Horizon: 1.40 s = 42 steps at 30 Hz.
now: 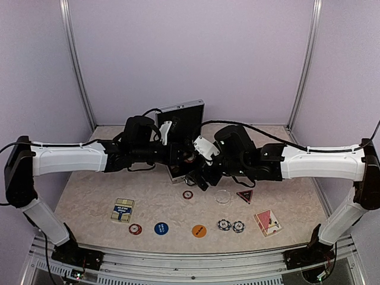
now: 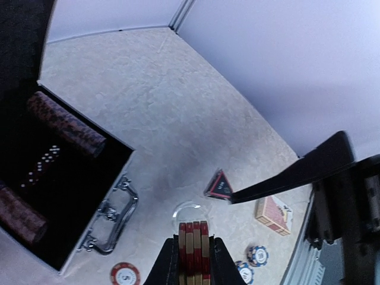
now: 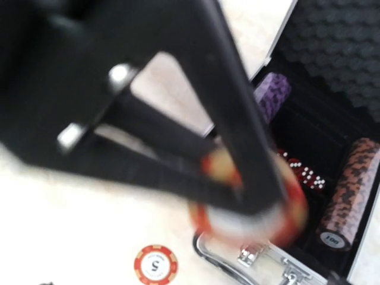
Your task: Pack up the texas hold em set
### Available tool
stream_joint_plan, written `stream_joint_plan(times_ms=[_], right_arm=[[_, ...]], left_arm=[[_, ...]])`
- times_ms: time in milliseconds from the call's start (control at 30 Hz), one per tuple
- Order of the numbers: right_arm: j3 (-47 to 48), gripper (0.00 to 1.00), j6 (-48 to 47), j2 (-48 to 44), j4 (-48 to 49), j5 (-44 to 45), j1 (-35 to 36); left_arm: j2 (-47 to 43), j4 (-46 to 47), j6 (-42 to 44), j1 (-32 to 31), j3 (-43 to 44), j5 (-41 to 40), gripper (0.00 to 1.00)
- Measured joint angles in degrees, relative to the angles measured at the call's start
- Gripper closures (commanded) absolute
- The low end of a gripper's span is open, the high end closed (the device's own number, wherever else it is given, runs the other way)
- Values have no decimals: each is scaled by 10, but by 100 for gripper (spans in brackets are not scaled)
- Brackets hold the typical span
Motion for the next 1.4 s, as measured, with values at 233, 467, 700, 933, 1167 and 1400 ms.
stream_joint_plan(times_ms=[233, 467, 700, 933, 1167, 1400], right_arm=[[-36, 0, 18, -71, -8, 9, 0], [-106, 0, 54, -152, -17, 34, 0], [-122, 0, 79, -188, -38, 54, -1], [-156, 0, 103, -213, -59, 62, -8], [-184, 0, 123, -236, -72, 61, -16], [-196, 0, 136, -249, -73, 57, -18]], left_arm=[[-8, -60, 81, 61, 0, -37, 99], [-19, -101, 197, 80, 3, -94, 100], [-12, -123, 281, 80, 23, -104, 100], [17, -131, 334, 80, 55, -102, 100], [55, -144, 389, 79, 87, -103, 100], [97, -159, 454, 73, 98, -129, 100]])
